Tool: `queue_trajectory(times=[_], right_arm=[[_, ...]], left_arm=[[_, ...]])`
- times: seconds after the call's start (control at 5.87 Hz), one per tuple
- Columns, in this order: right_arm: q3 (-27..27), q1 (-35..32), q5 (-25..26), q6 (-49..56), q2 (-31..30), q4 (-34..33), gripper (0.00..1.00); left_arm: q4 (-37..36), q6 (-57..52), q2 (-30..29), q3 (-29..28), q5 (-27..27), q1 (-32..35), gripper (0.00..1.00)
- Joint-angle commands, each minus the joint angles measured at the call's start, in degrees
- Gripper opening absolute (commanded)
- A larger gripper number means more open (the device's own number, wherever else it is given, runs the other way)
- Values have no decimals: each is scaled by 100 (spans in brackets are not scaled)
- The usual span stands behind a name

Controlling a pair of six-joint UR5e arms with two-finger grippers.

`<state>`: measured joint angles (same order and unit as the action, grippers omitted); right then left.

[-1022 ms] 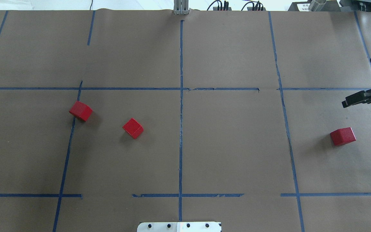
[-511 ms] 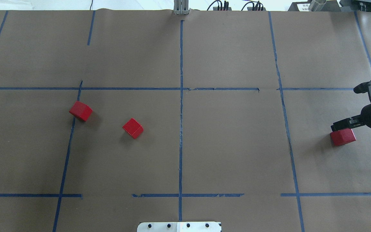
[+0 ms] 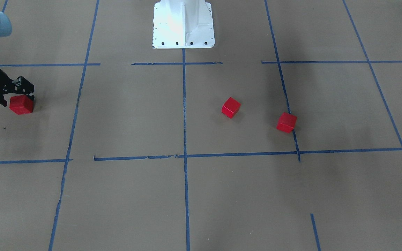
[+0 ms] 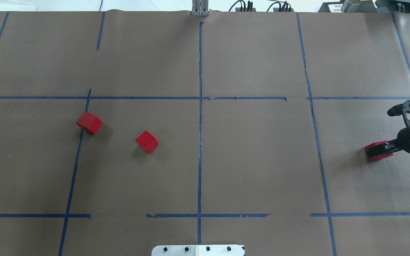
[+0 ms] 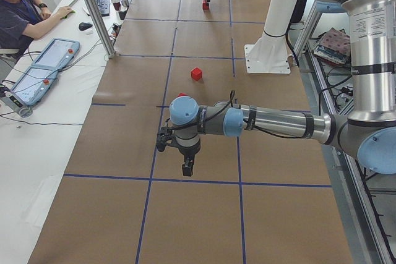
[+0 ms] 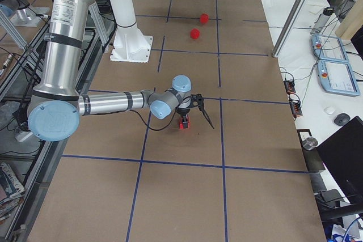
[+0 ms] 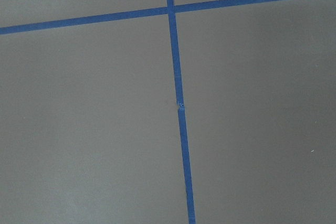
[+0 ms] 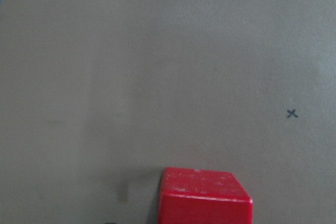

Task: Form red blocks into L shape at center
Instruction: 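Reach the right gripper down to the lone red cube and grasp it, then carry the red cube with the right gripper to the table center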

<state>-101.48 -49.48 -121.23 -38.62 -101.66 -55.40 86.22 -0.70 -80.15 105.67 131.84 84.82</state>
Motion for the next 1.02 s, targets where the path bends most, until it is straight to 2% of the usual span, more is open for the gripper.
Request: queue_trajectory(times=[0.0, 0.17, 0.34, 0.51, 0.68, 0.85], right_arm=[[32, 70, 12, 13, 49, -41, 35], [-99, 70, -23, -5, 76, -41, 12], [-291, 70, -41, -66, 311, -250, 6], [-546, 61, -32, -84, 1088, -1322, 6], [-557, 139, -15, -276, 2235, -2525, 7], [-513, 523, 38, -756, 3204, -3433, 9]], left_arm=[[0, 0, 0, -3, 0, 0, 100], [9, -9, 0, 6, 0, 0, 100], [9, -9, 0, -2, 0, 0, 100], [9, 0, 9, -3, 0, 0, 100], [18, 0, 0, -3, 9, 0, 100], [26, -9, 0, 6, 9, 0, 100]])
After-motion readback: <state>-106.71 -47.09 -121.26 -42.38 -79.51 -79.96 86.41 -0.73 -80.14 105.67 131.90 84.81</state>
